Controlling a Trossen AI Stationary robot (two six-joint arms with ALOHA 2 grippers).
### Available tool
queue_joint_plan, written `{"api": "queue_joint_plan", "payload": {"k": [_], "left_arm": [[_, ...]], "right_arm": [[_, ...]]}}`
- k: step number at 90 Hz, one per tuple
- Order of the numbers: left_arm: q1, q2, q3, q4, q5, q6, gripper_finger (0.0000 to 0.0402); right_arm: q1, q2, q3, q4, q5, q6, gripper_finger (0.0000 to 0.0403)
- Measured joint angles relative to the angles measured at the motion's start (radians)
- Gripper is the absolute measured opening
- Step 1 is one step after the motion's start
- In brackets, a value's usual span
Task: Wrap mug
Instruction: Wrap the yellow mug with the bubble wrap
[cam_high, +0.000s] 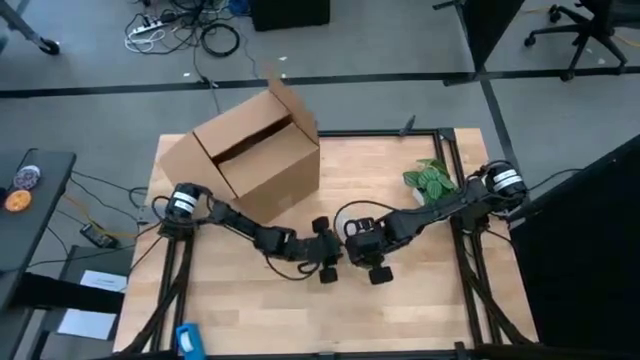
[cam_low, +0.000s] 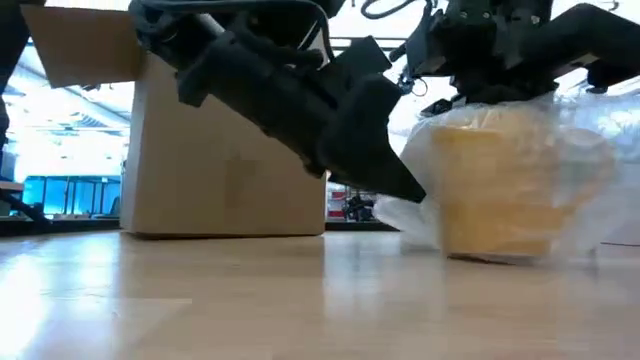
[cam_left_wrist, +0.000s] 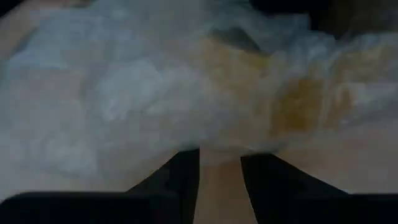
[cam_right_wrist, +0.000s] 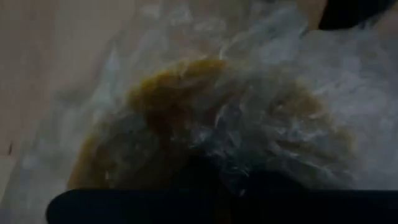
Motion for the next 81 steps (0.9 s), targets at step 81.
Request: {"api": "queue_joint_plan", "payload": {"k": [81], "left_arm": [[-0.015,-0.061,0.001,-0.084,0.003,-0.005,0.0101]], "right_arm": [[0.038,0.029,0.174,-0.181,0.048,-0.026,0.0]]}}
